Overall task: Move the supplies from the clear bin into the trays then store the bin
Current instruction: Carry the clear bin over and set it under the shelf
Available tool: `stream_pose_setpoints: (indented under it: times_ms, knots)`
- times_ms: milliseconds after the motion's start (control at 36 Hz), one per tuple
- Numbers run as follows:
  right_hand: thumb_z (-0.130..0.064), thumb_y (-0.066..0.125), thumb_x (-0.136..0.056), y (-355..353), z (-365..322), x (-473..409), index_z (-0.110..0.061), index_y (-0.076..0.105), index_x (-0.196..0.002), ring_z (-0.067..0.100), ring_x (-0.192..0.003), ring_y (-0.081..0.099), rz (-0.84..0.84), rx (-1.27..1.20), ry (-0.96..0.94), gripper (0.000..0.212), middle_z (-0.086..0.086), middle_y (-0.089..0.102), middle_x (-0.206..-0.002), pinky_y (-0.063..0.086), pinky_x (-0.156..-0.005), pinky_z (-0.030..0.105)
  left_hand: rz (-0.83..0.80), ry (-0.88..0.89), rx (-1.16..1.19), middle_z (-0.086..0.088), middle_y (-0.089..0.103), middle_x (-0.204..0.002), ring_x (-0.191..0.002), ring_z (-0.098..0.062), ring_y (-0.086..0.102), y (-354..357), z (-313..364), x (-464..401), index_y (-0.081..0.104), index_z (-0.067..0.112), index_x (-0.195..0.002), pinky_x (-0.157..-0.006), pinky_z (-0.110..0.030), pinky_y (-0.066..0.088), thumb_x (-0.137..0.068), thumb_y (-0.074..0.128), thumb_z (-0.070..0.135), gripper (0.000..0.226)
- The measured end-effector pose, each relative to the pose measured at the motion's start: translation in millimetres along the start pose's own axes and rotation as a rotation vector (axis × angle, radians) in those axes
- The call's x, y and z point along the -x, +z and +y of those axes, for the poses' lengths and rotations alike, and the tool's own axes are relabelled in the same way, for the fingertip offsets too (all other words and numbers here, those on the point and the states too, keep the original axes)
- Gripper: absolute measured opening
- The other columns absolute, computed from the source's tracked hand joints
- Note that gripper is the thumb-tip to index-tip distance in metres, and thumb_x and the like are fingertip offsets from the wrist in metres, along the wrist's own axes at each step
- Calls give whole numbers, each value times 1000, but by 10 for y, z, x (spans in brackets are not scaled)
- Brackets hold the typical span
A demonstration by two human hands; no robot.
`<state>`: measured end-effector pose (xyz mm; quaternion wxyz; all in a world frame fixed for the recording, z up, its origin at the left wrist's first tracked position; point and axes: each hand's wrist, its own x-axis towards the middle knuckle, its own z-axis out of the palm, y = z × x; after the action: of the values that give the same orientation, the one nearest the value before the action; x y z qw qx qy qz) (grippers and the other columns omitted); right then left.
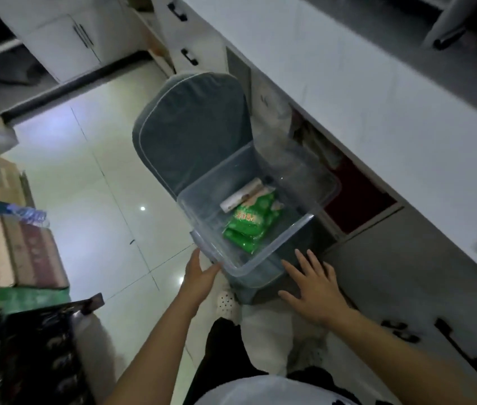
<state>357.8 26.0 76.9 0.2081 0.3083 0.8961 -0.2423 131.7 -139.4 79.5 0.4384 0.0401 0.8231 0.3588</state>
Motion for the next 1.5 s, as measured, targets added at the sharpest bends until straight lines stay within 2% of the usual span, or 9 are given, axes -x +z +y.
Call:
stream_pose_setpoints:
  times_ms: [111,194,361,556,1000,1222,1278,1389,1500]
  knots:
    - [-72,35,-91,134,-143,-231,-44,8,-155,24,-152,-15,-79,-16,185,75,-1,-10,-167,-2,-119,57,-189,-113,255,-3,36,-155,-123,-17,41,-270,140,-580,31,36,-147,-106,-42,31,-92,64,33,64]
    - [-74,34,-89,260,-274,-244,-45,7,-155,24,-153,-11,-99,-58,350,77,-2,-6,-168,2,-118,58,-247,-241,416,-4,38,-148,-133,-27,38,-380,201,-954,34,30,-146,-111,-50,26,-93,62,34,61]
    - [-73,37,-91,353,-523,-24,-42,10,-156,21,-153,-7,-142,-155,464,77,-4,-3,-168,4,-119,55,-264,-397,668,-10,59,-102,-91,-28,60,-407,289,-1280,57,22,-104,-75,-44,52,-92,59,37,20]
    - [-68,41,-93,237,-564,16,-39,14,-156,18,-153,0,-99,-252,592,75,-5,2,-167,7,-120,48,-231,-469,885,-16,63,-111,-100,-33,62,-371,243,-1275,59,19,-106,-83,-51,55,-88,62,33,24]
    - [-63,52,-92,-923,-568,-1677,-37,33,-152,23,-150,20,-31,-418,235,69,-2,23,-164,18,-120,51,0,-399,856,-12,65,-97,-87,-30,62,-1219,-94,-778,64,25,-107,-83,-50,52,-88,61,38,22]
    - [-44,44,-103,-1136,-173,-2731,-8,50,-141,34,-131,49,-169,-964,371,53,16,50,-145,37,-111,46,264,-458,824,-14,63,-109,-90,-30,61,-1458,-413,-669,61,28,-118,-75,-43,52,-91,58,38,29]
    - [-47,42,-103,-1125,-144,-2902,-7,62,-127,30,-110,64,-265,-1069,396,51,15,64,-125,48,-99,42,288,-475,809,-15,62,-113,-94,-31,61,-1449,-419,-661,59,28,-125,-75,-43,53,-92,57,39,35]
    - [-55,35,-102,-1132,-135,-3065,-17,67,-90,15,-53,70,-321,-1188,420,51,3,75,-68,50,-40,21,346,-485,793,-13,61,-119,-98,-28,60,-1484,-426,-759,55,29,-135,-82,-43,52,-89,57,43,48]
    - [-65,31,-98,-1178,-87,-3057,-22,62,-92,19,-61,71,-357,-1198,452,52,-3,74,-69,51,-44,23,318,-499,767,-11,57,-120,-93,-24,59,-1555,-432,-840,56,28,-135,-69,-38,51,-87,59,47,52]
